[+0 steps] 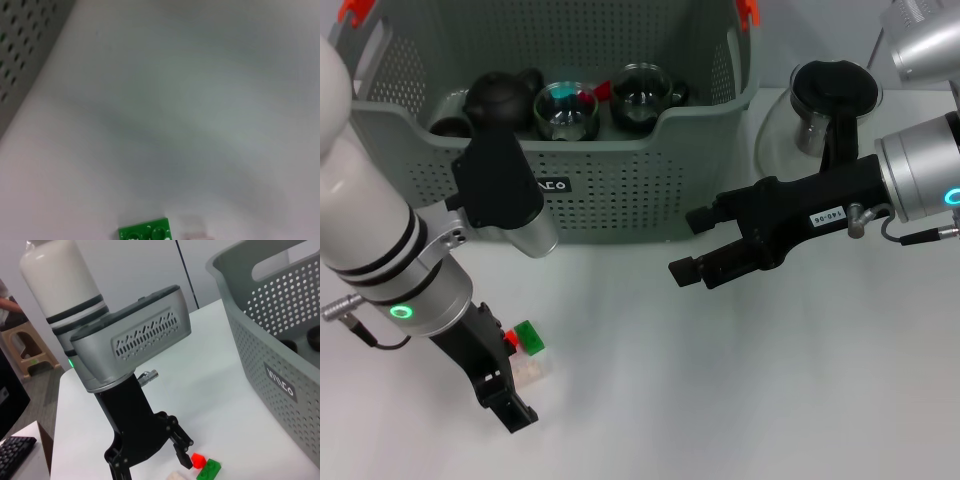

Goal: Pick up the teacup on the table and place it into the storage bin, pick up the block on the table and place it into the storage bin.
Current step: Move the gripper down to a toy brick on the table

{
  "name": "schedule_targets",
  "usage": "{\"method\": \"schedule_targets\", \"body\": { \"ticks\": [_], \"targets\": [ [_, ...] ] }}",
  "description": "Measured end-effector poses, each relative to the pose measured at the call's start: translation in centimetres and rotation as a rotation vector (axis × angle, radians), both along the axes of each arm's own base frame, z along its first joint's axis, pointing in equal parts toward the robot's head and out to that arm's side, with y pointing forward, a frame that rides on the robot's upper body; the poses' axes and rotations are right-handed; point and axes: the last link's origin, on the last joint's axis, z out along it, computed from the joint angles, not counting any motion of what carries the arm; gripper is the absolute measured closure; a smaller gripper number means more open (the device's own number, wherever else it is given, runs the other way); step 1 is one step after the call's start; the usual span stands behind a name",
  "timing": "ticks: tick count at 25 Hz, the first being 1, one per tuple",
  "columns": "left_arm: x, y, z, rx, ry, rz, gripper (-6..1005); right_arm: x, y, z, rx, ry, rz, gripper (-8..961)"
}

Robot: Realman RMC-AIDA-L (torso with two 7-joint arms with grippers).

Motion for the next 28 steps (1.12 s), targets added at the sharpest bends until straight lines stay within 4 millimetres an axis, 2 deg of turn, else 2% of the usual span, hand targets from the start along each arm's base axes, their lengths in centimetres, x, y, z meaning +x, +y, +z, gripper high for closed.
{"method": "schedule_targets", "body": {
  "ticks": [26,28],
  "targets": [
    [0.03,0.12,-0.64,0.000,0.015,0.004,119,0.05,0.14,0.06,0.009,-0.002,-0.001,9],
    [-0.01,0.18,-0.60,0.003,0.014,0.004,161,0.05,0.15,0.06,0.009,-0.003,-0.001,9]
  ]
}}
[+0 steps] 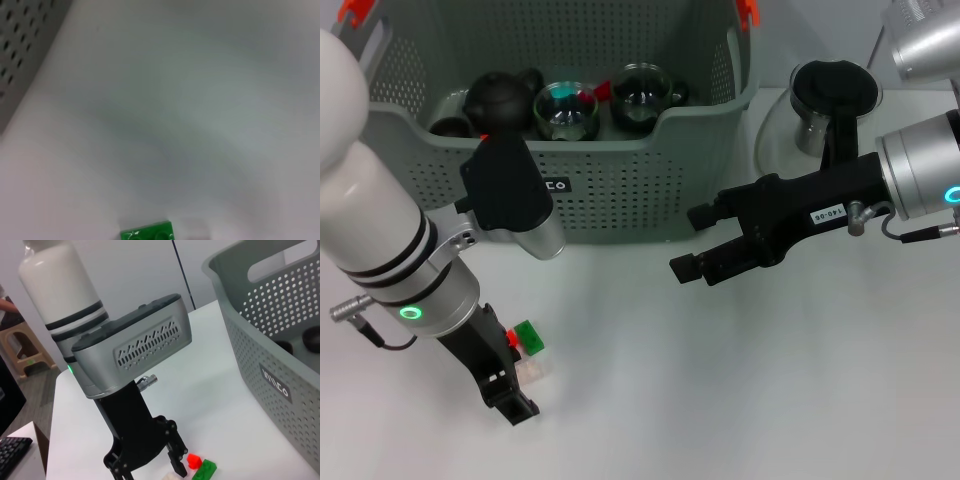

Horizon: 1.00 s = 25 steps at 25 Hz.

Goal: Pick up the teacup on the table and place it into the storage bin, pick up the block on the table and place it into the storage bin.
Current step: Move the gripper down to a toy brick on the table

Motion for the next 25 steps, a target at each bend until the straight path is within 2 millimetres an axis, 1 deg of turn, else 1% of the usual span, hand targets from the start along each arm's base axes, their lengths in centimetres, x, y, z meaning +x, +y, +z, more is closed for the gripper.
{"method": "schedule_targets", "body": {
  "ticks": [14,25],
  "targets": [
    [-0.05,0.39,-0.25,0.009,-0.002,-0.004,459,-0.05,0.02,0.00,0.000,0.000,0.003,8],
    [-0.17,0.64,-0.36,0.021,0.016,0.001,519,0.00,0.04,0.00,0.003,0.000,0.003,9]
  ]
}}
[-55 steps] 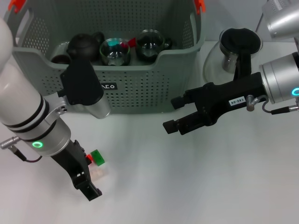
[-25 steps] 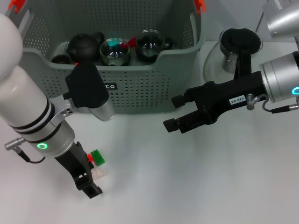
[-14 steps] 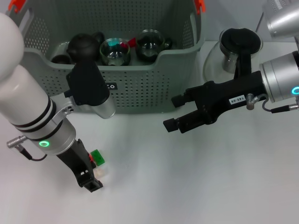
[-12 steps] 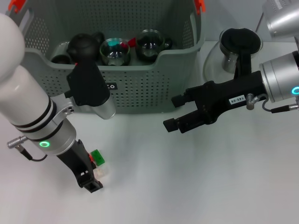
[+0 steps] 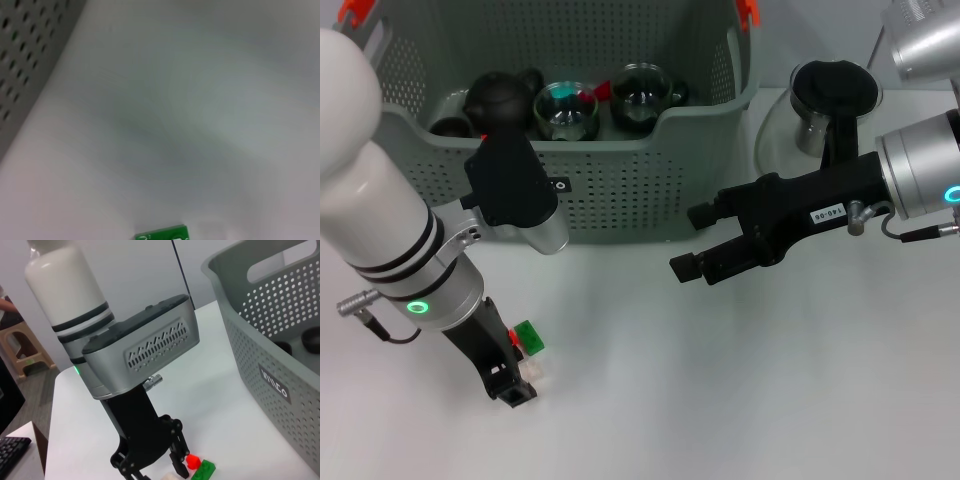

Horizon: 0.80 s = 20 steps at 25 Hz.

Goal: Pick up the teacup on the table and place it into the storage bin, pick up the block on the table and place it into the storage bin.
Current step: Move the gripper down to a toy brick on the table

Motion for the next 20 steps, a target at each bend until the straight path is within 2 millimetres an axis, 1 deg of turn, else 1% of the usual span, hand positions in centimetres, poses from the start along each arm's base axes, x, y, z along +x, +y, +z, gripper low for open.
{"method": "schedule_targets", "body": {
  "ticks": [2,7,15,19,20],
  "targets": [
    [-0.03,0.06,0.01,0.004,0.004,0.000,530,0.00,0.00,0.00,0.000,0.000,0.000,9],
    [-0.21,0.43,0.20,0.029,0.025,-0.002,622,0.01,0.04,0.03,0.004,0.001,0.003,9],
    [-0.20,0.56,-0.02,0.006,0.033,0.024,760,0.02,0.12,0.21,0.011,0.009,0.001,8],
    [0.51,0.28,0.40,-0.011,0.024,0.015,816,0.06,0.12,0.26,0.012,0.009,0.001,9],
    [0.67,0.25,0.56,-0.013,0.023,0.016,815,0.06,0.14,0.29,0.012,0.010,0.001,9]
  ]
}}
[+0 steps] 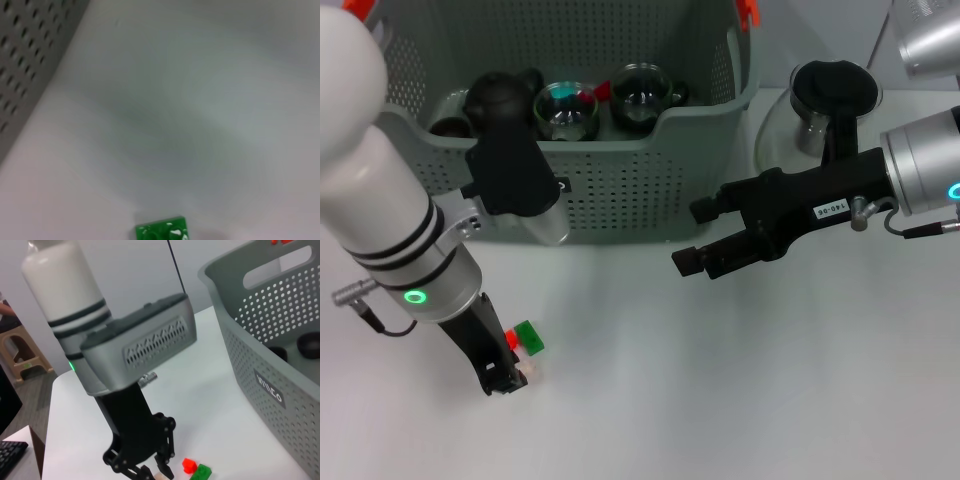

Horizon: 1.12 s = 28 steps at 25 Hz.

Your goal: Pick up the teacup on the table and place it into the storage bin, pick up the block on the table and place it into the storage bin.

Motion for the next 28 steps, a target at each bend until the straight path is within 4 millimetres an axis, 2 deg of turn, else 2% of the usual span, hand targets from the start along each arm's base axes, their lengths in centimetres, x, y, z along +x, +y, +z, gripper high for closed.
{"method": "schedule_targets", "body": {
  "ticks": [6,11,16,20,25,28],
  "targets": [
    [2.2,-0.4,2.3,-0.023,-0.090,0.040,815,0.0,0.1,0.2,0.005,0.007,-0.001,8],
    [5.3,0.1,6.6,0.010,-0.369,0.061,815,-0.1,0.1,0.3,0.006,0.011,0.008,8],
    [7.0,2.4,11.1,0.116,-0.594,0.034,816,0.0,-0.1,0.3,-0.004,0.014,0.021,8],
    [7.7,5.2,13.5,0.228,-0.682,0.024,816,0.1,-0.3,0.5,-0.014,0.016,0.023,9],
    [7.9,9.7,14.1,0.385,-0.704,0.027,816,0.1,-0.6,0.7,-0.029,0.021,0.032,9],
    [7.8,11.6,13.8,0.461,-0.684,0.009,816,0.1,-0.7,0.8,-0.037,0.024,0.032,9]
  ]
}}
